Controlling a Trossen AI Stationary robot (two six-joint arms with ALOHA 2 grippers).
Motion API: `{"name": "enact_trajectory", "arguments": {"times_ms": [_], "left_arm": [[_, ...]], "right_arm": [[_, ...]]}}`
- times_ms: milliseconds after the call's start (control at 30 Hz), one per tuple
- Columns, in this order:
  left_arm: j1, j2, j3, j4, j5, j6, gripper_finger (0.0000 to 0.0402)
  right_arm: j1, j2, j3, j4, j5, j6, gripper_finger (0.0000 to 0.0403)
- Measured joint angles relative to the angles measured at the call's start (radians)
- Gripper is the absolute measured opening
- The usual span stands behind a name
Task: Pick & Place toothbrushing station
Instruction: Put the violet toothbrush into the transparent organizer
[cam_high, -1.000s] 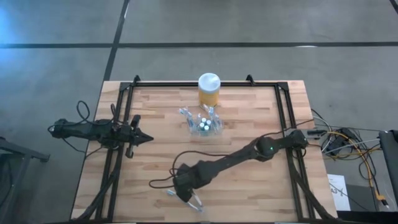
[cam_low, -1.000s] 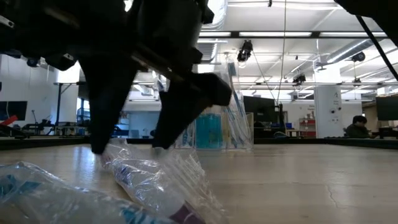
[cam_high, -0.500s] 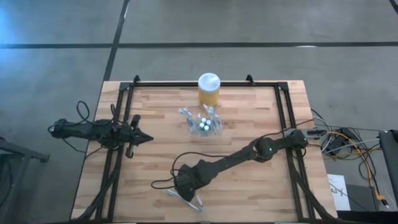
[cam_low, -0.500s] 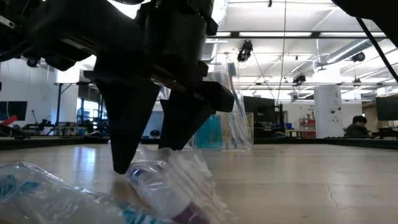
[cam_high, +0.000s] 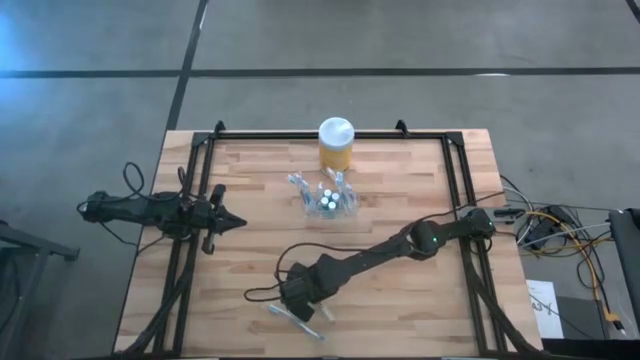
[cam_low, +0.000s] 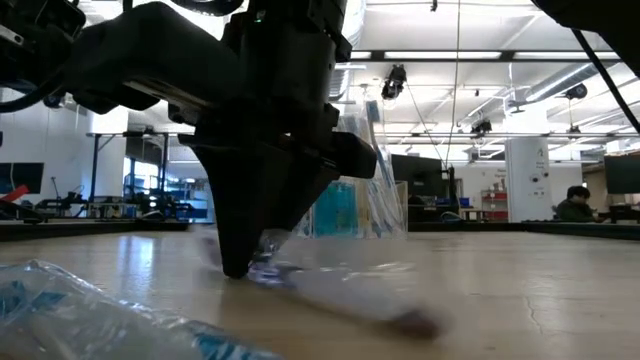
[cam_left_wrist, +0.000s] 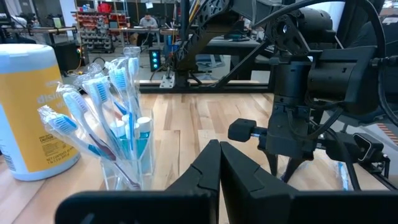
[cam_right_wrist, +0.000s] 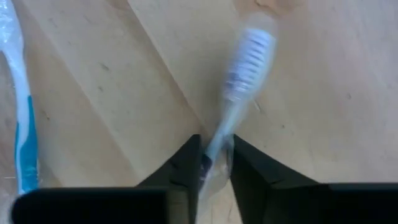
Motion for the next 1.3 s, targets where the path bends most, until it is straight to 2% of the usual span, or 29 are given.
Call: {"name": "enact_trajectory", "arguments": {"times_ms": [167, 433, 700, 933, 1100, 1300], "left_arm": [[0.000, 0.000, 0.000, 0.000, 0.000, 0.000, 0.0007], [0.000, 0.000, 0.000, 0.000, -0.043, 0.032, 0.0007], [0.000, 0.000, 0.000, 0.000, -0.050, 0.027, 0.0007], [0.000, 0.000, 0.000, 0.000, -0.059, 0.026, 0.0007], [0.000, 0.000, 0.000, 0.000, -0.064, 0.026, 0.0007], [0.000, 0.000, 0.000, 0.000, -0.074, 0.024, 0.0007]], "right_arm": [[0.000, -0.003, 0.000, 0.012, -0.004, -0.022, 0.0017], [0.003, -0.035, -0.006, 0.024, 0.057, -0.195, 0.0013], [0.034, -0.190, -0.005, 0.030, 0.233, -0.352, 0.0007], [0.103, -0.388, -0.035, 0.036, 0.427, -0.519, 0.0007], [0.140, -0.570, -0.190, 0.124, 0.529, -0.631, 0.0007], [0.173, -0.893, -0.555, 0.457, 0.539, -0.843, 0.0008]]}}
